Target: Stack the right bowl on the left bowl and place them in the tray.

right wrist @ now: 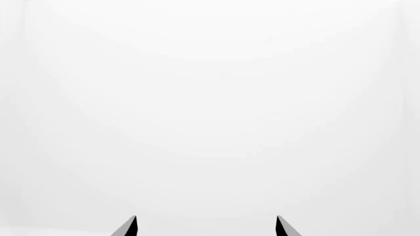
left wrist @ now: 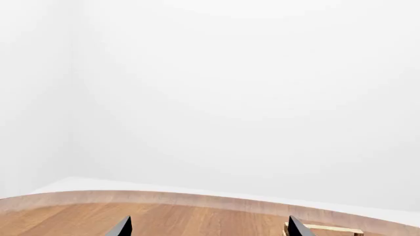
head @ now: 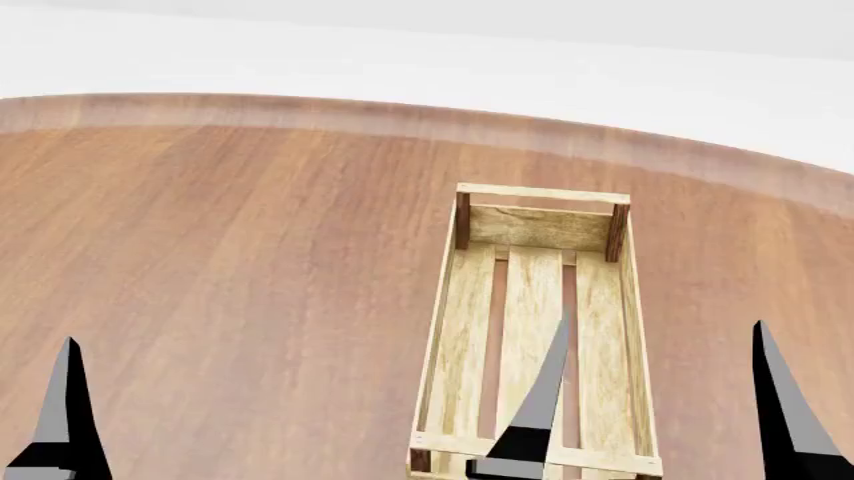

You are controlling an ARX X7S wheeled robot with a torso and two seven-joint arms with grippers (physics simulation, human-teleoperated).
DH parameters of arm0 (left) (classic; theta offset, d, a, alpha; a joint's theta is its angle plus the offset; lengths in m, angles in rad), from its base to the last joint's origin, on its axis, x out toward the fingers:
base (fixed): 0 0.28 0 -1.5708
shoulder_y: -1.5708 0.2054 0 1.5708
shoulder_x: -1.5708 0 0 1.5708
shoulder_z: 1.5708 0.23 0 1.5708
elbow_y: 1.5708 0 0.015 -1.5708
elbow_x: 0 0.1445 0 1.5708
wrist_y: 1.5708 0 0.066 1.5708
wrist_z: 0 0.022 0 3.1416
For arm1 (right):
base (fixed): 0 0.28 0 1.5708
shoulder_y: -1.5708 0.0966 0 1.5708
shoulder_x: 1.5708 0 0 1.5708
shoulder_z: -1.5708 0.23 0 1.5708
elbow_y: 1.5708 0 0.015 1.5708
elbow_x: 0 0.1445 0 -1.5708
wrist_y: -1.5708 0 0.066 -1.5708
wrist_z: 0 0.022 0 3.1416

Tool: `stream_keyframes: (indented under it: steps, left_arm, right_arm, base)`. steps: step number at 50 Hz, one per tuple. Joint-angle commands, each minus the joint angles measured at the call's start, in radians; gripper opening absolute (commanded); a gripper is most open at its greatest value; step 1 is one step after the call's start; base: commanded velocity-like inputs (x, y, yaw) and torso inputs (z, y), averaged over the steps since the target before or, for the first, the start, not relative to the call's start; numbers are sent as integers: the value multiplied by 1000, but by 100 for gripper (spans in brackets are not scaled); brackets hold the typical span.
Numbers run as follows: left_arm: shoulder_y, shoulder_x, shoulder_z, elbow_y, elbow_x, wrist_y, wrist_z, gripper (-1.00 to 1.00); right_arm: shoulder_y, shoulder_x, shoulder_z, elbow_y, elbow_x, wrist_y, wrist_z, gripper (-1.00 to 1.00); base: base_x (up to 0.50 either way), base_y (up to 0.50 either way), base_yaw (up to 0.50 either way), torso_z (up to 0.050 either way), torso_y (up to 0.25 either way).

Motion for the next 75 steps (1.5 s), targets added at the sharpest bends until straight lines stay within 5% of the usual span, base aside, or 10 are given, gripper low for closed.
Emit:
stream_keyframes:
  steps: [1, 14, 58, 75]
  left_arm:
    - [2, 25, -22, -2, -6, 25, 39, 100]
    - [-6, 22, -33, -9, -44, 20, 33, 100]
    - [-13, -5, -22, -5, -68, 18, 11, 100]
    - [-19, -16, 3, -6, -51, 15, 10, 100]
  right_arm:
    - [5, -5, 16, 12, -15, -12, -35, 100]
    - [-7, 7, 21, 42, -2, -35, -39, 100]
    - [14, 37, 13, -15, 11, 13, -6, 100]
    - [17, 46, 2, -9, 13, 11, 2, 100]
  base:
    - [0, 0, 500, 0, 0]
    - [0, 0, 304, 1, 0]
    - [0, 0, 0, 50, -1]
    - [0, 0, 0, 34, -220]
